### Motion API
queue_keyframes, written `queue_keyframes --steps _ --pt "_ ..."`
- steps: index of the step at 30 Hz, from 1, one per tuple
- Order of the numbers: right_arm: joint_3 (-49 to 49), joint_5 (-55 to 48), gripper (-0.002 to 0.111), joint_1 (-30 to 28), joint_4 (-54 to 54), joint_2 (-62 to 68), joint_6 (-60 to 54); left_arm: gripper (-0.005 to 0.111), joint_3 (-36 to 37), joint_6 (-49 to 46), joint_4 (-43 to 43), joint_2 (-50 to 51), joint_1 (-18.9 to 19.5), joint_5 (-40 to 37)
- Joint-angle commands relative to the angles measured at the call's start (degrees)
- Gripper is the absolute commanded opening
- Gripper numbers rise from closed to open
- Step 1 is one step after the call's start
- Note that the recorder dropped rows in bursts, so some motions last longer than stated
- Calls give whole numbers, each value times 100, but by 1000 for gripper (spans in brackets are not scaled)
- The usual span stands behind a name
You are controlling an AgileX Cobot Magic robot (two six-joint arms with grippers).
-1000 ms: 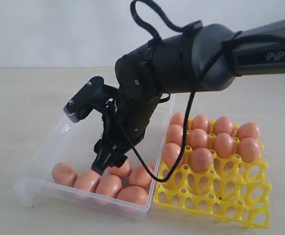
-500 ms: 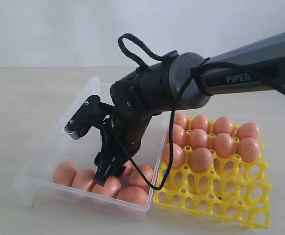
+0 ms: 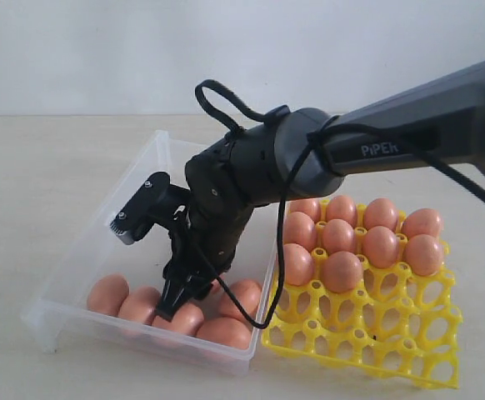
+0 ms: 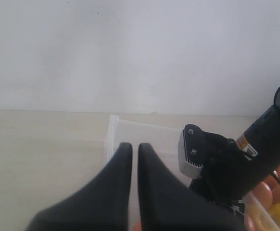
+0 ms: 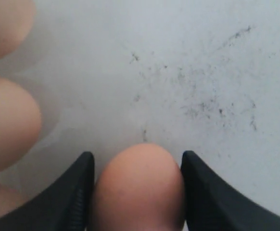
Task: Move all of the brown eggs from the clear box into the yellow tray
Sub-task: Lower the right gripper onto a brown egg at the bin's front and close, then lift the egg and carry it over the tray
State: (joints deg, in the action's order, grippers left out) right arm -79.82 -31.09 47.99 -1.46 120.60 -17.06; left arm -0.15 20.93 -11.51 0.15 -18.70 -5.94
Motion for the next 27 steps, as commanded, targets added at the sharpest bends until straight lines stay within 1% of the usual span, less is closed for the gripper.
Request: queue_keyframes --steps 1,4,7,16,19,23,27 --pt "15 486 0 0 -62 -229 387 4 15 47 13 -15 -45 6" --pt "92 1017 0 -10 -62 -454 766 4 15 47 13 -15 -45 6" --pt "446 1963 0 -10 -62 -754 1083 4 15 47 13 -15 -45 6" --pt "2416 4429 0 -39 108 -1900 1151 4 15 47 13 -15 -45 6" --pt "3114 5447 0 -176 854 -2245 1029 4 15 47 13 -15 -45 32" --pt "4211 6891 0 -234 2014 -2713 284 4 15 47 13 -15 -45 32" --pt "5107 7742 0 -234 2363 -3049 9 4 15 47 13 -15 -45 32"
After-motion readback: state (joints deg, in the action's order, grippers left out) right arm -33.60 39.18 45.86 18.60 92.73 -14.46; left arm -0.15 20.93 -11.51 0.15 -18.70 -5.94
